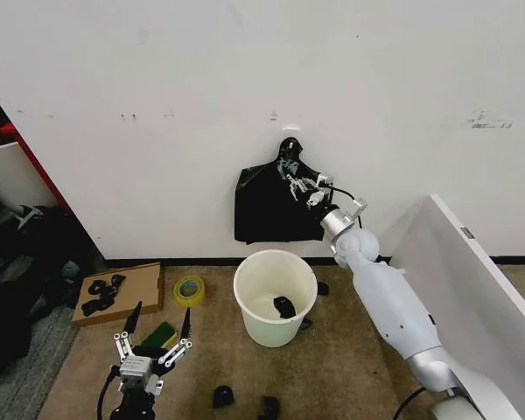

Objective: Place the garbage bag over the trash bin.

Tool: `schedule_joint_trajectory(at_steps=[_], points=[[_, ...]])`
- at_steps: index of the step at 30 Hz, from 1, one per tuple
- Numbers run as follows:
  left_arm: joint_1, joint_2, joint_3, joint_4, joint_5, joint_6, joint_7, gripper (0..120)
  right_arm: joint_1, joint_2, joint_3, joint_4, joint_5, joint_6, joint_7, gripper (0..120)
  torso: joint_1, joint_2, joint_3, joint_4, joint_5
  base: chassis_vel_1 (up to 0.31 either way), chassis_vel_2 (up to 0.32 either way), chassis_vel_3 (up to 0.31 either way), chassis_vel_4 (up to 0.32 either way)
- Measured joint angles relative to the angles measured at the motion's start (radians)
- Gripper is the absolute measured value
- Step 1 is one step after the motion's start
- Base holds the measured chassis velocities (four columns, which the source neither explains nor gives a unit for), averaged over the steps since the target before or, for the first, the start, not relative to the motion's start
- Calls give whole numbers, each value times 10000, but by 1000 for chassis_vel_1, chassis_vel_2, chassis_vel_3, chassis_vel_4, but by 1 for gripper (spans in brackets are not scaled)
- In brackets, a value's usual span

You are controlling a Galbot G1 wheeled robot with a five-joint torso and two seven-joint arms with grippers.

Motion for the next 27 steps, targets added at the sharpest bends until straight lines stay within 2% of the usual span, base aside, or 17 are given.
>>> schedule_joint_trajectory(at_steps=[12,17,27], points=[[-168,31,73,54,-42,7,-21,97,-1158,-655,-148,1005,-995,467,-337,0,0,0,0,-1,2,0,0,0,0],[-268,66,97,66,-136,10,-24,97,-2381,-1141,-139,1976,-1952,860,-550,0,0,0,-1,-1,2,0,0,0,0],[-331,217,152,123,-286,22,-22,97,-4461,-1542,264,3297,-3634,1708,-807,0,-1,0,-1,0,0,0,0,0,0]])
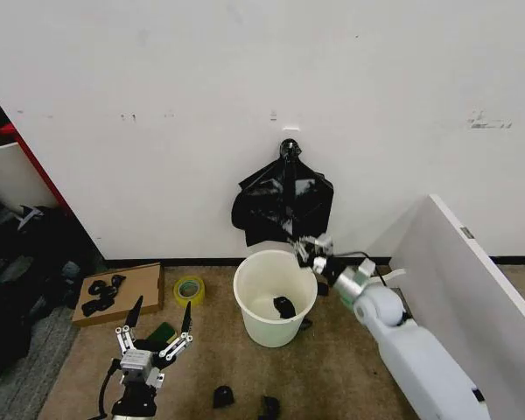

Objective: Place the garbage bag over the trash bin.

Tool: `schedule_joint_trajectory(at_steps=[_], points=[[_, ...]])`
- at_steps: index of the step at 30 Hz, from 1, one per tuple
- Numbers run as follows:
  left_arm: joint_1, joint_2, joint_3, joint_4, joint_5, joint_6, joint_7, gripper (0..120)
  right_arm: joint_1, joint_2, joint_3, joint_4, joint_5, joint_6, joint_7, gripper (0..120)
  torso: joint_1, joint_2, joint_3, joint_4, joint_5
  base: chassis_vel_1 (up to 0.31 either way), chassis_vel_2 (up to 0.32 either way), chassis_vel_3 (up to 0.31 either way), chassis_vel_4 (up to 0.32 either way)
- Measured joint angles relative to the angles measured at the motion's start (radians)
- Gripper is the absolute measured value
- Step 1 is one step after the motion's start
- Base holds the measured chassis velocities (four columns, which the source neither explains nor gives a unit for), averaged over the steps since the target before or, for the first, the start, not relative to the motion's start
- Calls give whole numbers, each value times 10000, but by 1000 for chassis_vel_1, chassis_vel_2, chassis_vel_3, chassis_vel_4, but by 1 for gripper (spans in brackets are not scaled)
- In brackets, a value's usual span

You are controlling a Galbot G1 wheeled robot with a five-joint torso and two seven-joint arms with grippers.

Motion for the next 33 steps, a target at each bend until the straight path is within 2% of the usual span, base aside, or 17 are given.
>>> schedule_joint_trajectory(at_steps=[15,33], points=[[-58,22,47,9,-6,-12,6,97,-2147,-1,331,877,-1164,759,-34,0,0,0,0,0,0,0,0,0,0],[-111,103,52,29,-76,-35,7,97,-3359,-130,483,1296,-1815,1494,-59,0,0,0,1,1,0,0,0,0,0]])
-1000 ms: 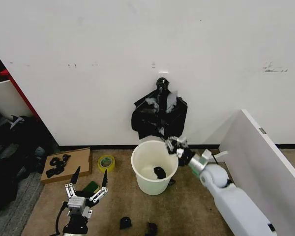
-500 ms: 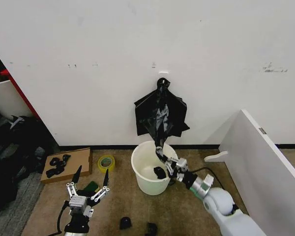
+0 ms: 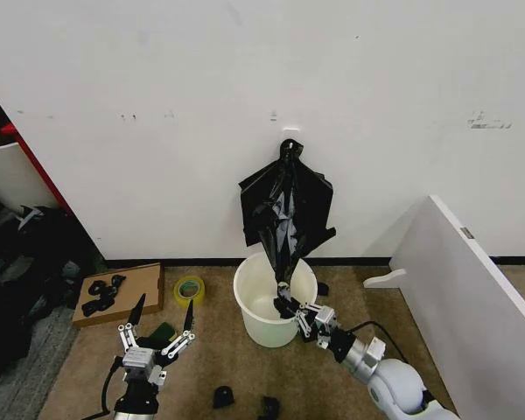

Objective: Place the garbage bag over the trash bin.

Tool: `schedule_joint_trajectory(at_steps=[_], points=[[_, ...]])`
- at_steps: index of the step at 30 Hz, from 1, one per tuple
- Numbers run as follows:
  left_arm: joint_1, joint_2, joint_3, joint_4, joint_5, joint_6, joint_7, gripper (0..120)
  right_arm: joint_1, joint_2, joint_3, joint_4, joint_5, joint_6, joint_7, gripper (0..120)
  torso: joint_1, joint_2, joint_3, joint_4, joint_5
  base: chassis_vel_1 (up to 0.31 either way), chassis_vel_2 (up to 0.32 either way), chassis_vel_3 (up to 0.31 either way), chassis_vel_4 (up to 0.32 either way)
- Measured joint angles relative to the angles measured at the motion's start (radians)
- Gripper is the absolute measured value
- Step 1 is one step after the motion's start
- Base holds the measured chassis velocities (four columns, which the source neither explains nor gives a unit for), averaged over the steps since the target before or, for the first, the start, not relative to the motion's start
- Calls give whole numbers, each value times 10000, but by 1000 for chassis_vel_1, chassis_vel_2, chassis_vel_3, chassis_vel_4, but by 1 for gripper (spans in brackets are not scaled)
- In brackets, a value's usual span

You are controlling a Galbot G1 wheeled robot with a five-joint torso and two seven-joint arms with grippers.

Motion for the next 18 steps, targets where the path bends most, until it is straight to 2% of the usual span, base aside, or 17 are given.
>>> schedule_joint_trajectory(at_steps=[18], points=[[-55,47,8,58,-46,0,4,97,-285,0,-50,-146,-242,493,-75,0,1,-2,1,0,0,0,0,0,0]])
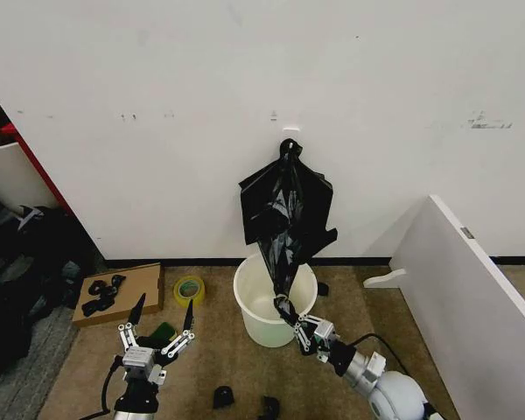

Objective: Place the garbage bag over the trash bin.

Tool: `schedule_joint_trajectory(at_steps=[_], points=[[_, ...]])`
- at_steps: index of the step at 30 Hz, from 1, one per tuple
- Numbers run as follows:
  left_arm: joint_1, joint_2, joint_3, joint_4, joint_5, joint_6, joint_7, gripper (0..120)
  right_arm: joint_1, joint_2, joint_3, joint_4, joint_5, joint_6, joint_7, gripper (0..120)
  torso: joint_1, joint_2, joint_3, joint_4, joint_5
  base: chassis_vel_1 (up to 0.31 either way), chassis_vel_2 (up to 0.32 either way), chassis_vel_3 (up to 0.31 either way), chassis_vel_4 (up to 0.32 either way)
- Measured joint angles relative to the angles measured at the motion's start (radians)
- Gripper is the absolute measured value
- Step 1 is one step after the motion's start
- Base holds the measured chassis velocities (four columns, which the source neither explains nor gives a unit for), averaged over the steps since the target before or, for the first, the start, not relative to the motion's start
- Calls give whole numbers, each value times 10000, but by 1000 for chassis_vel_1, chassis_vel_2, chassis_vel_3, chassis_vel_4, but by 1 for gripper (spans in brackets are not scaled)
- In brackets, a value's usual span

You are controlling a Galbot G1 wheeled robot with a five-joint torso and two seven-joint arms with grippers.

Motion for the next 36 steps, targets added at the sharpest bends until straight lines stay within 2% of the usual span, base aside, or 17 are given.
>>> schedule_joint_trajectory(at_steps=[29,36], points=[[-117,47,52,157,-5,12,8,97,-215,64,58,-54,-357,275,-99,0,1,0,0,0,0,0,0,0,0],[-229,456,133,-61,-181,276,16,97,-80,122,47,-47,-313,250,244,0,1,0,0,1,0,0,0,0,0]])
